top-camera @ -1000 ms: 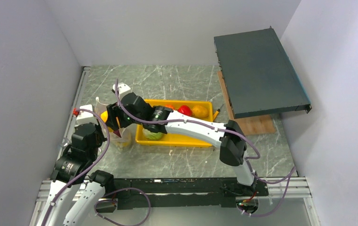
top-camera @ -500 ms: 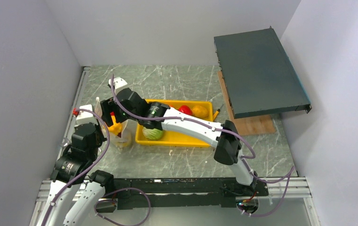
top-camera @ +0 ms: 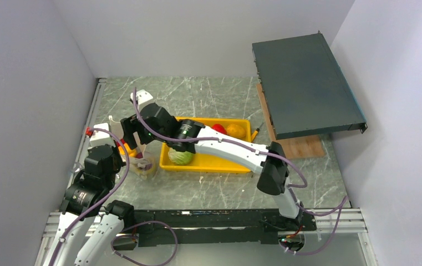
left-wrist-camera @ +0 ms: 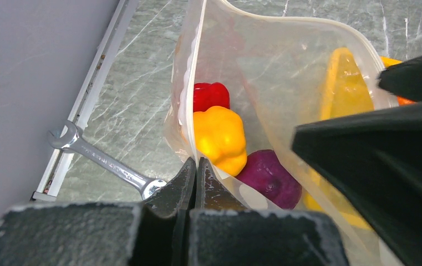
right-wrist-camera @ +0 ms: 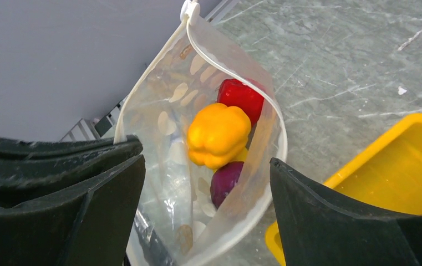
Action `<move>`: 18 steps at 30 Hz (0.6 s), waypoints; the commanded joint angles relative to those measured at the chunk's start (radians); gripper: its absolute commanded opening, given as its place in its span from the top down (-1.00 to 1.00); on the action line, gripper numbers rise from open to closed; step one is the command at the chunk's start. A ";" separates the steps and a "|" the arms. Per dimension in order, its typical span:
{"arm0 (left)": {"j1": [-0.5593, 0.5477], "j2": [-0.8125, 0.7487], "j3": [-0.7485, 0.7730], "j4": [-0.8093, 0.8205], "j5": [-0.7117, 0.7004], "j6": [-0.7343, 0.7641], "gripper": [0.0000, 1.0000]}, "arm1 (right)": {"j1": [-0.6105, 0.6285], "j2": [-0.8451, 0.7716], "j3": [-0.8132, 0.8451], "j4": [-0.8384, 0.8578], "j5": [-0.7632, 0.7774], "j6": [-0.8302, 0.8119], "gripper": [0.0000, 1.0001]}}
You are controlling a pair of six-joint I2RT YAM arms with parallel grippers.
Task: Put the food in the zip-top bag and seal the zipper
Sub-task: Place the fake vegetable in the zipper food storage bag.
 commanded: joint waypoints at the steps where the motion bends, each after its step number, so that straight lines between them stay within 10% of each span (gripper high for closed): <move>1: -0.001 0.004 -0.003 0.025 -0.010 -0.005 1.00 | 0.000 -0.163 -0.048 0.024 0.037 -0.032 -0.68; 18: -0.002 0.005 -0.004 0.035 0.001 0.002 1.00 | -0.228 -0.610 -0.594 0.107 0.139 0.003 -0.78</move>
